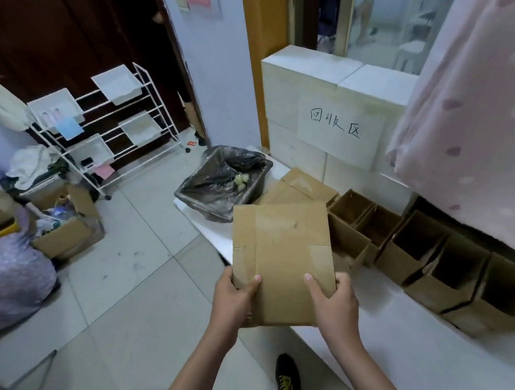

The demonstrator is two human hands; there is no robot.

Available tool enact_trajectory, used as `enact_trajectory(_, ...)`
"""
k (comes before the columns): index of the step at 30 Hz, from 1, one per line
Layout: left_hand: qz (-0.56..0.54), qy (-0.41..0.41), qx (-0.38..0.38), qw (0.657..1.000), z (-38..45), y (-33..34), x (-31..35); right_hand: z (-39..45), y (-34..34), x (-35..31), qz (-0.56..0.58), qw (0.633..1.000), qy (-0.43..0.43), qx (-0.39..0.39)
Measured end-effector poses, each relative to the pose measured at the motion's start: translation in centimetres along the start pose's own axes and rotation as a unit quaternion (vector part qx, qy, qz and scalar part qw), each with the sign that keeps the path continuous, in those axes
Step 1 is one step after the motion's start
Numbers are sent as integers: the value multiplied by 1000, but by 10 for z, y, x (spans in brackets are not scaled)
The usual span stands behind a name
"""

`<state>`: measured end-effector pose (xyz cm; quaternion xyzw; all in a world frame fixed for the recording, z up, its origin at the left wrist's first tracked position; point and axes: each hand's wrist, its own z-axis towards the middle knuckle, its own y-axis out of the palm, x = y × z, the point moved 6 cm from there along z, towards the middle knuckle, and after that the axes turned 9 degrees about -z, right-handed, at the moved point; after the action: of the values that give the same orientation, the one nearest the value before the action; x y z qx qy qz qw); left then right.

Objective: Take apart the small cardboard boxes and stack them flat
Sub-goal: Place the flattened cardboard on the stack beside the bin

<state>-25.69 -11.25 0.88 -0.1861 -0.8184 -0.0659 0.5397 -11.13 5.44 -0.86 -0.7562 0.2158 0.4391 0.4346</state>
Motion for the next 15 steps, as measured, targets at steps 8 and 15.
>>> enact_trajectory(8, 43, 34, 4, 998, 98, 15, 49, 84, 31, -54, -17, 1000, -4, 13)
enact_trajectory(15, 131, 91, -5, 987, 182, 33, 74, 133, 65, -81, -60, 994, 9, 95)
